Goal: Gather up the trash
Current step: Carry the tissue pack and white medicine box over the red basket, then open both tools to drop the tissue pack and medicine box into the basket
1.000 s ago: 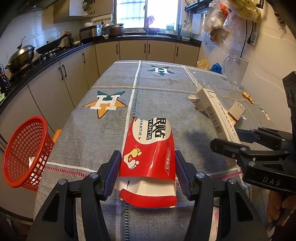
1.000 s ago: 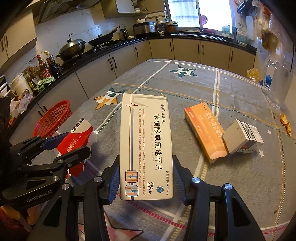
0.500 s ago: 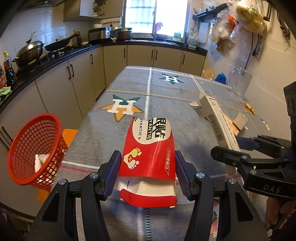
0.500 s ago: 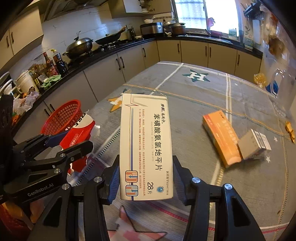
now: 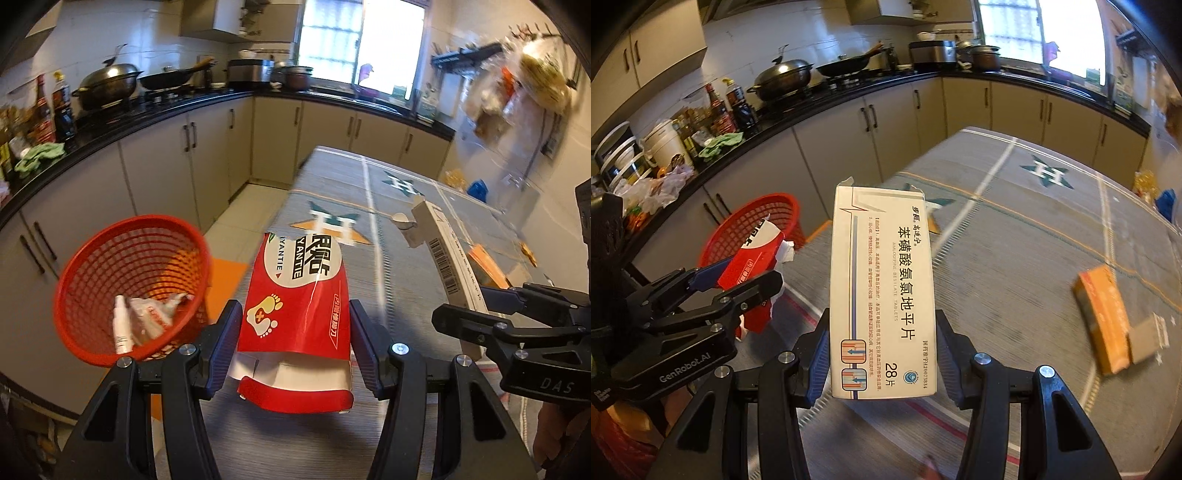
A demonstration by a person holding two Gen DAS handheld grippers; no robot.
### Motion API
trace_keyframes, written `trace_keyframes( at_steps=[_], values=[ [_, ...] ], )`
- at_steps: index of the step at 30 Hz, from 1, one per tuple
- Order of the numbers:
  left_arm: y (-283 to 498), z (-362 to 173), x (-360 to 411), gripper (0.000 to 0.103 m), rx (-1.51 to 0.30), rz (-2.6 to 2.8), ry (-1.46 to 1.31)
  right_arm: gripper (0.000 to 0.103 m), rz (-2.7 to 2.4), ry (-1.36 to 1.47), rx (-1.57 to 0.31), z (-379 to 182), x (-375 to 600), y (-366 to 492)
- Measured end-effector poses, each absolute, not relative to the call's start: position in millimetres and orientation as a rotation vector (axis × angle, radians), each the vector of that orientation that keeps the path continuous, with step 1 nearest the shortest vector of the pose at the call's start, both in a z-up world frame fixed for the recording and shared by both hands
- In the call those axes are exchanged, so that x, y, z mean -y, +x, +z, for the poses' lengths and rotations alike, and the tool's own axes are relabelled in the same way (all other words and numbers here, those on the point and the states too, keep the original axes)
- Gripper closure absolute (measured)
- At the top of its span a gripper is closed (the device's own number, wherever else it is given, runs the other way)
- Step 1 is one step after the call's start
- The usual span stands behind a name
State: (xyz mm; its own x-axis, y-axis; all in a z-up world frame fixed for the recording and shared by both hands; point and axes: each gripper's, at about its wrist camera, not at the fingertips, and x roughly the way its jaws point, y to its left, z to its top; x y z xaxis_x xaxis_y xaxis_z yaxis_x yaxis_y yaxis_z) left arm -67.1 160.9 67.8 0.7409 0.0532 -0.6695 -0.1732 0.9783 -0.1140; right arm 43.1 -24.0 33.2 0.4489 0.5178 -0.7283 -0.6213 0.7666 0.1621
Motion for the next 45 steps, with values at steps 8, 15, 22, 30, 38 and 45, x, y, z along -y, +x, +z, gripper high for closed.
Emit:
trace_keyframes(
  at_steps=[8,15,22,30,38,45],
  values=[
    [-74.8,65.5,-209.8,0.046,-0.714,0.196,-0.24,0.048,0.768,-0.148,-0.881,34.9,-26.0,49.7],
    [-76.6,60.1,-244.5,0.046,-0.715,0.247,-0.28,0.048,0.807,-0.156,-0.909,32.7,-60.3,57.7],
    [-79.7,53.0,-274.1,0.046,-0.725,0.298,-0.309,0.048,0.849,-0.167,-0.936,29.5,-93.9,65.8],
    [-86.2,50.6,-310.9,0.046,-0.719,0.361,-0.337,0.048,0.9,-0.17,-0.953,29.1,-130.6,67.3],
    [-83.7,46.2,-327.1,0.046,-0.719,0.392,-0.341,0.048,0.925,-0.16,-0.954,33.1,-158.8,71.8],
    [-76.2,36.7,-334.7,0.046,-0.743,0.404,-0.321,0.048,0.935,-0.123,-1.0,23.3,-181.0,84.1]
  ],
)
